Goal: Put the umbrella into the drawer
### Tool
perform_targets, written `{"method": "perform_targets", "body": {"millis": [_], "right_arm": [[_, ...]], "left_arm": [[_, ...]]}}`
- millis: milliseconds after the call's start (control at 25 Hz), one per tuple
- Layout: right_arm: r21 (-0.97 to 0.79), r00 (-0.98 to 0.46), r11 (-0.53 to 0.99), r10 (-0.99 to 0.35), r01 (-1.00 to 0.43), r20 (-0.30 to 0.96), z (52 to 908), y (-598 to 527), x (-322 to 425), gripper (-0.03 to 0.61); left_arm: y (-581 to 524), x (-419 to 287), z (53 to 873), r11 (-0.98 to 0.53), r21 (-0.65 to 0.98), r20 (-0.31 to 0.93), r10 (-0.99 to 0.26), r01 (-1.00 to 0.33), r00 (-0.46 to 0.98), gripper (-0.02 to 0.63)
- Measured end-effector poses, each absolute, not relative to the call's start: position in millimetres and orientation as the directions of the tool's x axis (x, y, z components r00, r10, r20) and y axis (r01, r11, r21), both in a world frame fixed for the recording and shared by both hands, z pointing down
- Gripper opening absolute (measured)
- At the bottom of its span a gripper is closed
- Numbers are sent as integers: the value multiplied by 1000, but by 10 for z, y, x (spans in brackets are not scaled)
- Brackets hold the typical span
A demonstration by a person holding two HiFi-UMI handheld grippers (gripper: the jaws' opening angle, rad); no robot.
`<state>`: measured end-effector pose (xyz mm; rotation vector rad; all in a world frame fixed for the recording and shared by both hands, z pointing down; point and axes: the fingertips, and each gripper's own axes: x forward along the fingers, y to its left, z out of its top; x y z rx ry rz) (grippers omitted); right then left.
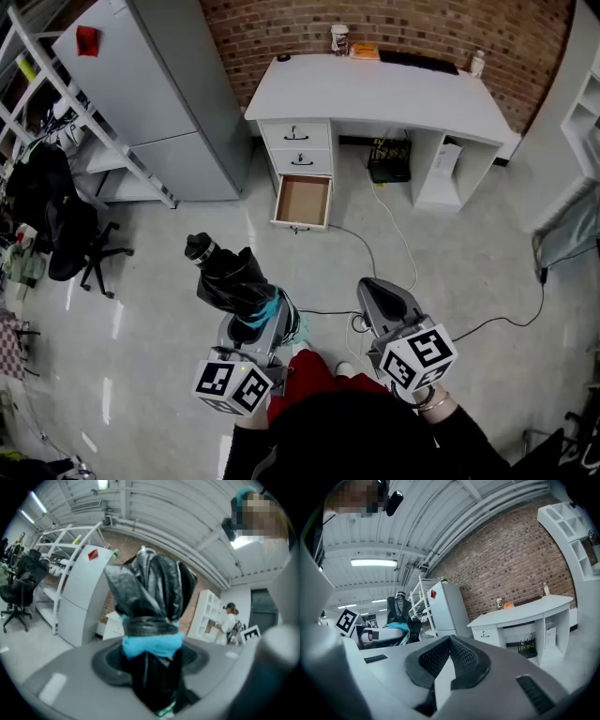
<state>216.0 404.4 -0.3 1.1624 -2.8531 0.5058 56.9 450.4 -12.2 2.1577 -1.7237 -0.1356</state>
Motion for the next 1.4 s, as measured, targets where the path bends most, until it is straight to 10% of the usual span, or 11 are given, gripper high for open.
{"method": "perform_targets", "body": {"millis": [1400], "right_arm": [[-318,-552,466,-784,-825,283,489,1171,488,2]], "left_arm": [[1245,-1486,460,-293,394,255,-876,-871,410,238]]}}
